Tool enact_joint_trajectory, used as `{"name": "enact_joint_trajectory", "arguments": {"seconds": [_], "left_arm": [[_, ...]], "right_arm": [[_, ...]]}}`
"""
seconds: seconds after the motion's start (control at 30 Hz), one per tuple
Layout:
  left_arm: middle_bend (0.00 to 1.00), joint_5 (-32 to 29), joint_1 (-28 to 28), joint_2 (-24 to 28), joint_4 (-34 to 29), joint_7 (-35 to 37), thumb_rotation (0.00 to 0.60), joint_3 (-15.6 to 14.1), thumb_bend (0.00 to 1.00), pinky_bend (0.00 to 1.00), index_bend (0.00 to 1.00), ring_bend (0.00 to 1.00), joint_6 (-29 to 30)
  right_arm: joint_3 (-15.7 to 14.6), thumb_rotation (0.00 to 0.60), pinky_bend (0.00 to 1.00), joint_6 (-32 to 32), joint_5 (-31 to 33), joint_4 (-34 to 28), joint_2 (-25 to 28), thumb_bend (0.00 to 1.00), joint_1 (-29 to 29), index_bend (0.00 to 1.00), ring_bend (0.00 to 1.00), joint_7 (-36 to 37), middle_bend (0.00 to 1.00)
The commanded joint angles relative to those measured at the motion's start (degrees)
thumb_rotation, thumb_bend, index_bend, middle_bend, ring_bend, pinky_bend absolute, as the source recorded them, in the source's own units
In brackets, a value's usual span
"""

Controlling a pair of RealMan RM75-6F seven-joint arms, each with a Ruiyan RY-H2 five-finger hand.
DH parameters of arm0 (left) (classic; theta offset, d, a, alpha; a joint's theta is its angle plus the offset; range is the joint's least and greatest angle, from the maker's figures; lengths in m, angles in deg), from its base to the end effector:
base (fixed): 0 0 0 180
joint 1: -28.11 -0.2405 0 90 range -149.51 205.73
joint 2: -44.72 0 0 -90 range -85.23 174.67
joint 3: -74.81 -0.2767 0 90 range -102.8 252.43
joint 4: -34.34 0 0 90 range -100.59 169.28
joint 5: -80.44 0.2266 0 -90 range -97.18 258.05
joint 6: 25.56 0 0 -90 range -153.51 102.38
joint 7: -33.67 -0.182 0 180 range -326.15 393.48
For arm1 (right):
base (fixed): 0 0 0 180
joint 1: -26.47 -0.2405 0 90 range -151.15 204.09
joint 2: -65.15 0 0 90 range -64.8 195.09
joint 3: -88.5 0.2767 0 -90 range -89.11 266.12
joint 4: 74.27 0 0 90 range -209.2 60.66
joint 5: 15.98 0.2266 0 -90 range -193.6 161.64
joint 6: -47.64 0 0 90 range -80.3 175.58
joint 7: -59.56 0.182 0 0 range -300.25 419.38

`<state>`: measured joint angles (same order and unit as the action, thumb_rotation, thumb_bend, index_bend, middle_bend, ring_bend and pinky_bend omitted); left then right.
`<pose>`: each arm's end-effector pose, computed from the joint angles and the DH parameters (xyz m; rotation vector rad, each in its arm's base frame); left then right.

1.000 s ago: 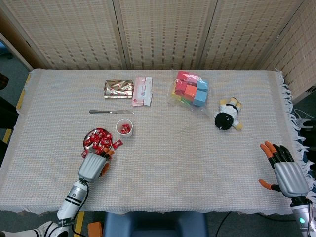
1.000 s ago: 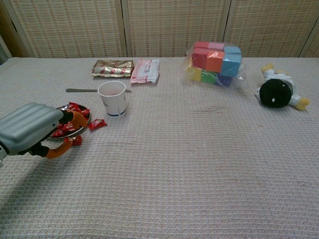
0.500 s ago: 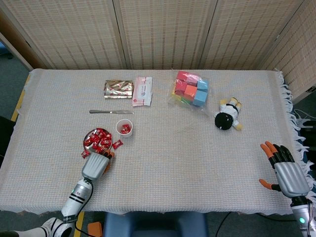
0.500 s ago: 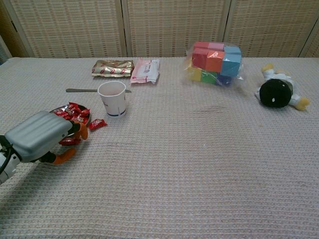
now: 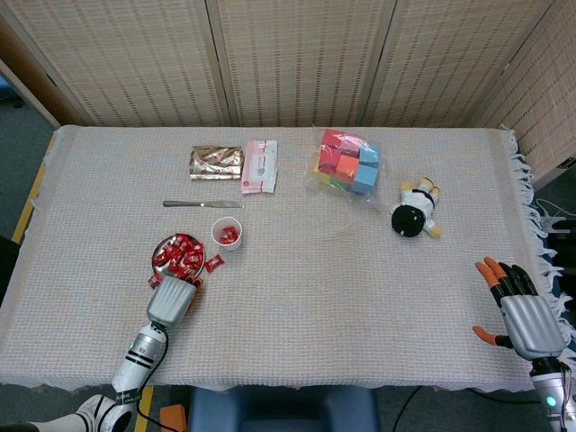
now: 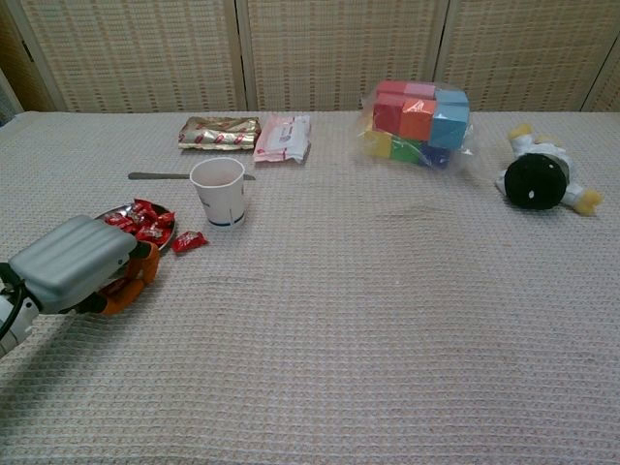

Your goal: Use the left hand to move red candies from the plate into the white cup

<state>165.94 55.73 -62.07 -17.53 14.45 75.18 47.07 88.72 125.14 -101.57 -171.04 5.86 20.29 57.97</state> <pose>-0.2559 0.3309 -0.0951 -1.8217 -0.5211 -0.8010 -0.3367 -0.2157 0.1448 1.5018 -0.9948 0.7791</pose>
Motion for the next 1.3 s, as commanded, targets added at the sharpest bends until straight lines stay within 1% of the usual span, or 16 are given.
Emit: {"name": "enact_joint_trajectory", "arguments": {"seconds": [0.03,0.33,0.47,0.67,0.73,0.87,0.9,1.0,1.1,1.3], "left_arm": [[0.62,0.0,-0.2,0.0,0.2,-0.5,0.6,0.2,0.59,1.0,0.55,0.78,0.1],[0.7,0.9,-0.8,1.8,-1.9,-1.1,0.6,0.6,0.63,1.0,0.63,0.78,1.7],[0.74,0.6,-1.0,2.4,-2.8,-1.3,0.6,0.7,0.66,1.0,0.66,0.78,1.1],[0.75,0.9,-1.5,3.3,-4.5,-1.3,0.6,0.8,0.68,1.0,0.67,0.78,1.7],[0.74,1.3,-1.9,4.5,-6.1,-1.4,0.6,0.2,0.66,1.0,0.66,0.78,1.8],[0.66,1.8,-3.1,6.9,-9.2,-2.3,0.6,-1.2,0.57,1.0,0.58,0.76,1.8],[0.66,1.7,-3.4,7.2,-9.8,-2.2,0.6,-1.4,0.56,1.0,0.58,0.76,1.8],[0.73,1.9,-3.7,7.2,-10.1,-2.3,0.6,-1.1,0.55,1.0,0.63,0.76,2.6],[0.77,2.2,-3.7,7.6,-10.7,-2.4,0.6,-0.7,0.56,1.0,0.66,0.76,2.9],[0.78,1.9,-4.0,8.4,-11.9,-3.3,0.6,-0.8,0.56,1.0,0.66,0.76,1.9]], "right_arm": [[0.0,0.6,0.0,0.1,0.0,0.0,0.0,0.05,0.0,0.0,0.0,0.0,0.0],[-0.1,0.6,0.0,0.0,-0.2,-0.1,0.1,0.05,0.0,0.0,0.0,0.1,0.0],[-0.1,0.6,0.0,0.2,-0.4,-0.1,0.1,0.05,0.1,0.0,0.0,0.3,0.0],[-0.2,0.6,0.0,0.4,-0.6,-0.1,0.2,0.05,0.2,0.0,0.0,0.4,0.0],[-0.2,0.6,0.0,0.4,-0.6,0.0,0.2,0.05,0.2,0.0,0.0,0.4,0.0],[-0.2,0.6,0.0,0.3,-0.6,0.0,0.1,0.05,0.1,0.0,0.0,0.3,0.0],[-0.2,0.6,0.0,0.3,-0.6,-0.1,0.1,0.05,0.1,0.0,0.0,0.2,0.0],[-0.3,0.6,0.0,0.4,-0.9,-0.2,0.1,0.05,0.1,0.0,0.0,0.2,0.0],[-0.3,0.6,0.0,0.5,-1.0,-0.2,0.1,0.05,0.1,0.0,0.0,0.2,0.0],[-0.4,0.6,0.0,0.5,-1.0,-0.1,0.2,0.05,0.2,0.0,0.0,0.3,0.0]]}}
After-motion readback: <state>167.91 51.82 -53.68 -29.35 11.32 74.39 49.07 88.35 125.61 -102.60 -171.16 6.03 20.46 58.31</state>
